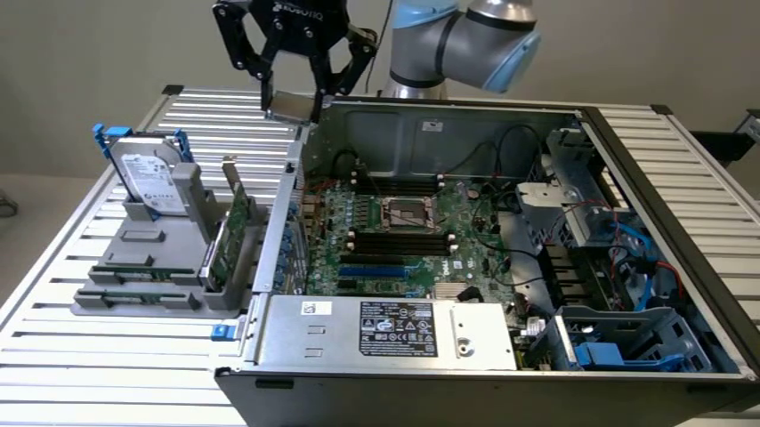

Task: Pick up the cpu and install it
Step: 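Pick up the cpu and move it towards the insertion slot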

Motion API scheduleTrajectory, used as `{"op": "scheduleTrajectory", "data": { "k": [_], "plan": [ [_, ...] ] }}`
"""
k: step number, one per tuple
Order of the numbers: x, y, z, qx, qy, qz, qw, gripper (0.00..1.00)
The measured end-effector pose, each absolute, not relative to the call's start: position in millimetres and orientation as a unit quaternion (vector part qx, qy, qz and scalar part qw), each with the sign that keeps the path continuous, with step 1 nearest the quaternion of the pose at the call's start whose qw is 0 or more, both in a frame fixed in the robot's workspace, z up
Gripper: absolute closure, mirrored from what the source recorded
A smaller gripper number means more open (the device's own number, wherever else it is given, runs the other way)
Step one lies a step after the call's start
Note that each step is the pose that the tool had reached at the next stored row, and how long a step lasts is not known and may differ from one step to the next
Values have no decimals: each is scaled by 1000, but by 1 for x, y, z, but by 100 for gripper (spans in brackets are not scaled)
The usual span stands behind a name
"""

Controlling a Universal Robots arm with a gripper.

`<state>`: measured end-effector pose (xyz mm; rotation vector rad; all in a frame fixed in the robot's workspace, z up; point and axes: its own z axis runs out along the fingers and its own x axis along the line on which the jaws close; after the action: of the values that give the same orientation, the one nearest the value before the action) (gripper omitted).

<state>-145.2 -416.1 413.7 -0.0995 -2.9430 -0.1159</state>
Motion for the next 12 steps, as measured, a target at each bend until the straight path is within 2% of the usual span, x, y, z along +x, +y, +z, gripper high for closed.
{"op": "scheduleTrajectory", "data": {
  "k": [12],
  "plan": [
    [-91,-416,414,-34,-994,-39,101,45]
  ]
}}
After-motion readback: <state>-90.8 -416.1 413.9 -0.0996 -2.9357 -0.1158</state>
